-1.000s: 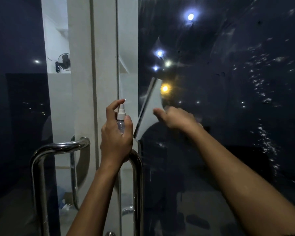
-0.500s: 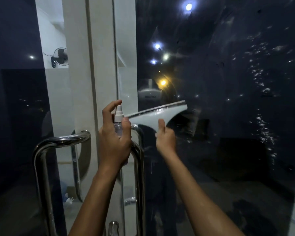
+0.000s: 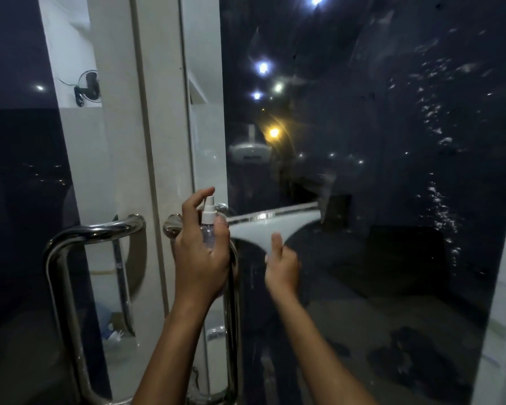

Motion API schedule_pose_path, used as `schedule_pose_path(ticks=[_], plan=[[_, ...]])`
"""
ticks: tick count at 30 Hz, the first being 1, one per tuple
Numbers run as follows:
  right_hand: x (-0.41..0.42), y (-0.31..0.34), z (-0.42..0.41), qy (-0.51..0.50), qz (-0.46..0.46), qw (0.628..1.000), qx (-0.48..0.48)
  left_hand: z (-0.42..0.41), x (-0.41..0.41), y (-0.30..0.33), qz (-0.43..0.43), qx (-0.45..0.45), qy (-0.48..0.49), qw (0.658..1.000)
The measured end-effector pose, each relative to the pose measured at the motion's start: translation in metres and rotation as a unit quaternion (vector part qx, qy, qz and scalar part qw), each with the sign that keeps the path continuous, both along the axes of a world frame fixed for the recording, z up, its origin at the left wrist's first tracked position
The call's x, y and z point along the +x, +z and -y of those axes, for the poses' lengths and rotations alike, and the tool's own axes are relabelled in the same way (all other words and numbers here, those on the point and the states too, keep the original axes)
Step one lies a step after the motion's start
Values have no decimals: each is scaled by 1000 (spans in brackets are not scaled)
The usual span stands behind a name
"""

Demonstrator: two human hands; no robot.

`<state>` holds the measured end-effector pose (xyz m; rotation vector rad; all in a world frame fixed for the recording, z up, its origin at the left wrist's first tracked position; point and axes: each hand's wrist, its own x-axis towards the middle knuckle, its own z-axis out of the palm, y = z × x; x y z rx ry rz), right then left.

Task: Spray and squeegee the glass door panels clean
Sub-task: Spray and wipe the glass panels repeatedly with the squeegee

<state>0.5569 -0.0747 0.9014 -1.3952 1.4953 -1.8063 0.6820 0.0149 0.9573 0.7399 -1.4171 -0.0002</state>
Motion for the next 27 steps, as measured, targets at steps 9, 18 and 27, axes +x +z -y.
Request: schedule_pose_path(ticks=[9,18,27], plan=[[-59,-8,11,-34,14,998,43,0,-25,-3,14,8,-37,999],[-69,20,-2,-40,22,999,24,8,-48,2,39,18,-57,997],[-83,28,3,-31,48,997,52,19,-52,15,35,5,-20,999]])
